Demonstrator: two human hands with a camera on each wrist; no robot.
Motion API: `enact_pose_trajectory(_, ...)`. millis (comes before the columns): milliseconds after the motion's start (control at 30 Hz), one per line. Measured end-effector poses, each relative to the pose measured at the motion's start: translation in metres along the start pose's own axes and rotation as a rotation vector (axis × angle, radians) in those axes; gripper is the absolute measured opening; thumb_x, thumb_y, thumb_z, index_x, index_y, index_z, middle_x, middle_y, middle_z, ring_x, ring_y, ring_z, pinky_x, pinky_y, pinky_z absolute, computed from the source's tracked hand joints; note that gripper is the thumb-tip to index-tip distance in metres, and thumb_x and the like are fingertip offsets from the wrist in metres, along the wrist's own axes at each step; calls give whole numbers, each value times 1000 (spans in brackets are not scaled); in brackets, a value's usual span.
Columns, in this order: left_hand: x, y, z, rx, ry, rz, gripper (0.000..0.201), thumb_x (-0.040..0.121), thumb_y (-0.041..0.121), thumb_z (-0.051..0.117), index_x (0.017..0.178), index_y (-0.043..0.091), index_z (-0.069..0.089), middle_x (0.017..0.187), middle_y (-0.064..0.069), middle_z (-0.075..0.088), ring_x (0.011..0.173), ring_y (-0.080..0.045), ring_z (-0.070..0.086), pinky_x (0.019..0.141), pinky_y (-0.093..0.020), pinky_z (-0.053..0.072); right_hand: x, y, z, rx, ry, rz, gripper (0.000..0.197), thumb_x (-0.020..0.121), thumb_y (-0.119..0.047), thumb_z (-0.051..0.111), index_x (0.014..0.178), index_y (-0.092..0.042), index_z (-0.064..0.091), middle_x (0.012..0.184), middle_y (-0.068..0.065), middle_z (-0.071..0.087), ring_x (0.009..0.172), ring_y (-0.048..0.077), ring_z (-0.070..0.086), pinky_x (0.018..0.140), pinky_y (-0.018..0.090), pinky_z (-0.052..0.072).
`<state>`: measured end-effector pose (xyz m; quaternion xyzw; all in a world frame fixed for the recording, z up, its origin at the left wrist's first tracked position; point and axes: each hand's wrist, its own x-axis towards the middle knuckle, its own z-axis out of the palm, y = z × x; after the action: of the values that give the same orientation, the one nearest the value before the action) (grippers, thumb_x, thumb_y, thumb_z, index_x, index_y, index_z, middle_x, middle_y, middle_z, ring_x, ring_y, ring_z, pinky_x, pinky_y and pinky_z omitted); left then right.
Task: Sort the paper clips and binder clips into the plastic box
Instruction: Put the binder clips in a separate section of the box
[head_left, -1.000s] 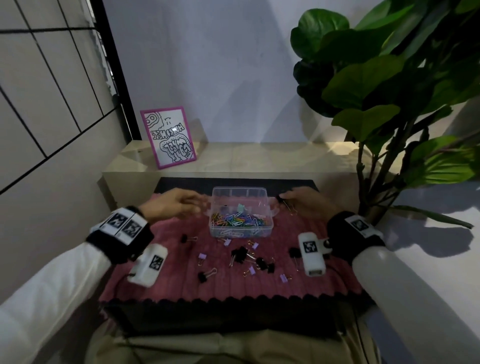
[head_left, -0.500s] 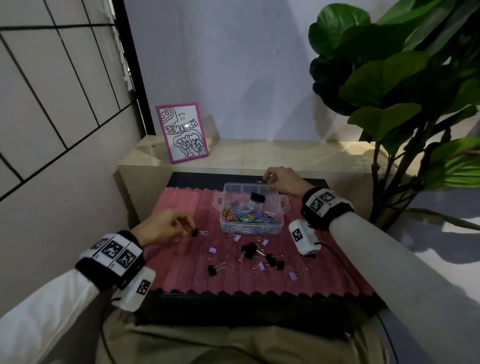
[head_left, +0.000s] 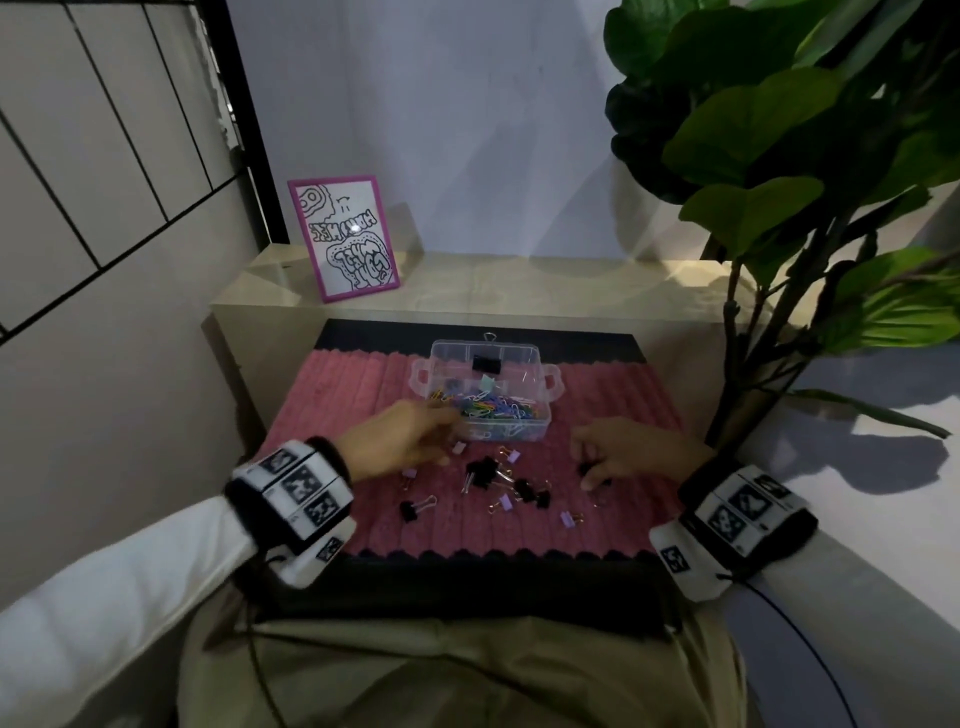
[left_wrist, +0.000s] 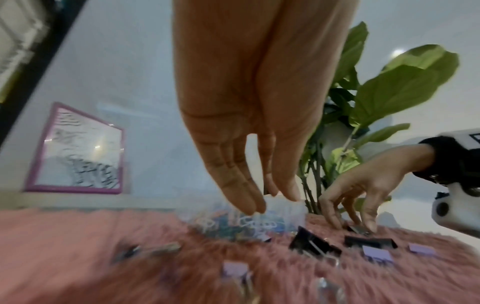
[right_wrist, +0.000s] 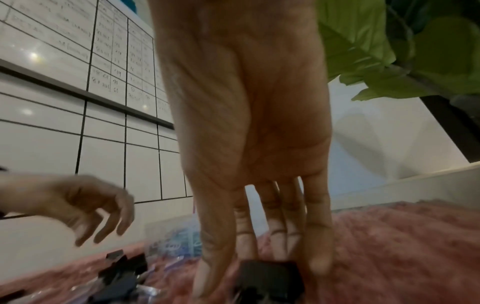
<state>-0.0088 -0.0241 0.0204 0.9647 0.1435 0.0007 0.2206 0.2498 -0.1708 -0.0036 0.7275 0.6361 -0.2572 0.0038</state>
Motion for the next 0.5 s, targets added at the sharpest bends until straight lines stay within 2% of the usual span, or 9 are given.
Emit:
enact_pose_trajectory(33,8,8,1,18,-21,49,33,84,16,62,116,17,55,112,-4,58,95,-13,55,85,-27,45,1,0,2,-24,-5,-3,34,70,-19,78,87,-19,48,81,-7,46,81,14,47,64,25,36)
enact_pose_trajectory(133,32,30,6,176,-207,51,47,82,20,65,126,17,49,123,-7,51,108,-21,52,93,-36,45,4,3,4,-13,-8,4,36,68,-15,79,86,-18,48,77,-13,42,79,14,46,68,26,37)
enact_pose_trajectory(233,47,37,18,275,-318,65,45,78,25,68,119,12,53,123,-10,51,109,-25,51,87,-34,43,-2,7,3,216,15,39,28,69,-5,77,80,-12,53,76,-4,53,66,10,53,56,20,47)
enact_pose_trajectory(333,52,35,26,302,-304,72,40,75,24,70,110,9,56,118,-10,55,105,-26,53,81,-33,42,-10,16,3,456,83,40,22,74,0,72,73,-12,54,73,1,58,64,10,57,55,16,51)
enact_pose_trajectory(400,52,32,27,282,-280,63,42,75,27,70,110,10,55,115,-9,56,103,-25,54,81,-32,42,-13,23,2,597,112,59,22,74,5,70,79,-11,56,76,3,57,67,11,57,55,17,51)
enact_pose_trajectory(500,46,29,22,130,-188,42,37,80,33,66,110,12,59,111,-7,61,99,-20,57,79,-24,41,-17,32,0,699,154,72,23,76,7,67,86,-12,58,81,5,57,72,13,58,56,18,51)
